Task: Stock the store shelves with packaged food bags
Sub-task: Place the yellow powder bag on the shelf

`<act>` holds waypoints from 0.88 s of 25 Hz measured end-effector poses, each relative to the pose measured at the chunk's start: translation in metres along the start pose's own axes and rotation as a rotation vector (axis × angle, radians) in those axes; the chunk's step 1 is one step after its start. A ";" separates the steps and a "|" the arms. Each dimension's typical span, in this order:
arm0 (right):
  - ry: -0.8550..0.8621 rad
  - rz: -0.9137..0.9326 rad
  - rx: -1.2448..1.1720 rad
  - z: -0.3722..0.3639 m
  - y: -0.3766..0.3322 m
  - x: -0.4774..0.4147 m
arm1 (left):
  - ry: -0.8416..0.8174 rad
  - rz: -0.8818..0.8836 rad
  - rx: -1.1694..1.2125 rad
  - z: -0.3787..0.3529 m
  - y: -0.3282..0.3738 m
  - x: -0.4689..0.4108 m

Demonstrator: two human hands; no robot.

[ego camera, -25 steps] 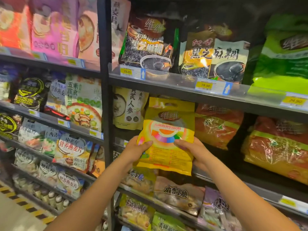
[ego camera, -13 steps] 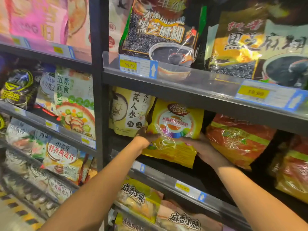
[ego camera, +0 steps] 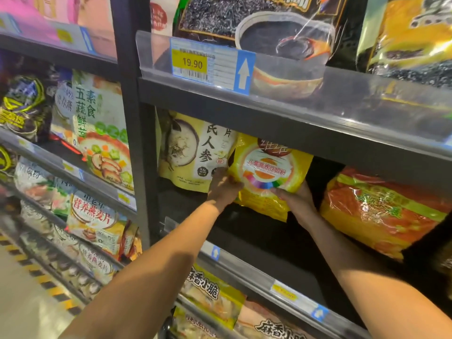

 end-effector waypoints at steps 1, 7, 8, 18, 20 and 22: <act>0.020 0.009 0.023 0.000 0.001 -0.001 | -0.005 0.011 0.007 -0.001 -0.003 -0.001; 0.121 -0.010 0.092 -0.001 0.006 -0.006 | -0.090 -0.014 -0.032 -0.005 -0.006 -0.003; 0.136 -0.020 0.121 0.000 0.005 -0.006 | -0.098 -0.028 -0.048 -0.005 -0.005 -0.002; 0.107 -0.062 0.277 0.026 -0.008 0.024 | -0.103 -0.118 -0.189 0.024 0.010 0.030; 0.083 -0.068 0.286 0.031 -0.010 0.042 | -0.084 -0.165 -0.268 0.036 0.011 0.045; 0.029 -0.058 0.291 0.034 -0.016 0.066 | -0.068 -0.213 -0.270 0.052 0.009 0.065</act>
Point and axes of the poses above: each hand's wrist, its own x-axis away from the middle knuckle, its own z-axis out of the back of the hand, y = z × x, the point moved 4 cm from there along -x, towards the middle knuckle, and after that the axes turned 15 degrees about y, right-handed, at the moved point
